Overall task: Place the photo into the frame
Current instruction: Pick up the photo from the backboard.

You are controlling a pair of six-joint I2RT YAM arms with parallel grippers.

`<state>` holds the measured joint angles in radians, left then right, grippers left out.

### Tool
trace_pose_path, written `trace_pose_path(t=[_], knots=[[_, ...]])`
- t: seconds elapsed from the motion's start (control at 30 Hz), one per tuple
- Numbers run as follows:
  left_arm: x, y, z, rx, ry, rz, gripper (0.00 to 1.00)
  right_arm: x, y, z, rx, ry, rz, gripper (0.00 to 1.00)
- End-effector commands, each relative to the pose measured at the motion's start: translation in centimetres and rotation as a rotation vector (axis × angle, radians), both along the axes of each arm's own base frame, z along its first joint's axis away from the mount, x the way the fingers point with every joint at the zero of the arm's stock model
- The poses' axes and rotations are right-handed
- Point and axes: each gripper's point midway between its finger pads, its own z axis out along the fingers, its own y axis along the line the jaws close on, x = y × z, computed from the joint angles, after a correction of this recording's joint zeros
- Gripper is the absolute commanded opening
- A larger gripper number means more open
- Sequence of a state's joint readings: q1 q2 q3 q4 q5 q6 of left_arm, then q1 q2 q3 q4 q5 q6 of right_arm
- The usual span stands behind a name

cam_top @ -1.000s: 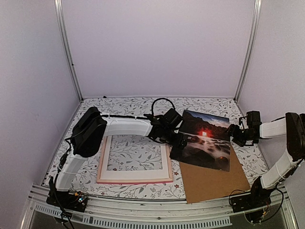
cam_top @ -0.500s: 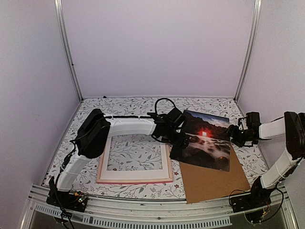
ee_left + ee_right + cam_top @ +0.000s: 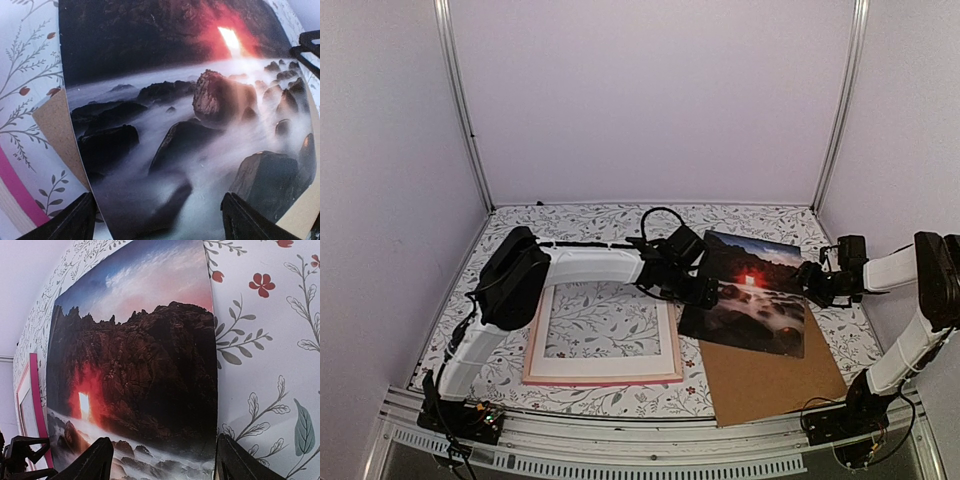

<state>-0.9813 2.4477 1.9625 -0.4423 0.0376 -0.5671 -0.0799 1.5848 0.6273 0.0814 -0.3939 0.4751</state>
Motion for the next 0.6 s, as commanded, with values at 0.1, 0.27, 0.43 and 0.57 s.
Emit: trace_pose_path(t=[0.1,0.27,0.43,0.57], knots=[[-0.8,0.2,1.2,-0.151,0.083,-0.005,0.87,0.1,0.7,0.7,0.037,-0.024,0.018,0.72],[-0.6,0.4,1.9,-0.208,0.097,-0.006,0.84,0.4,0.6,1.5,0.038,-0.052,0.009,0.71],[-0.7,0.2,2.4,-0.254,0.108,-0.024,0.80,0.7,0.5,2.2,0.032,-0.082,0.007,0.71],[-0.7,-0.2,3.0,-0.283,0.101,-0.037,0.78,0.9,0.5,2.5,0.024,-0.094,0.011,0.70]])
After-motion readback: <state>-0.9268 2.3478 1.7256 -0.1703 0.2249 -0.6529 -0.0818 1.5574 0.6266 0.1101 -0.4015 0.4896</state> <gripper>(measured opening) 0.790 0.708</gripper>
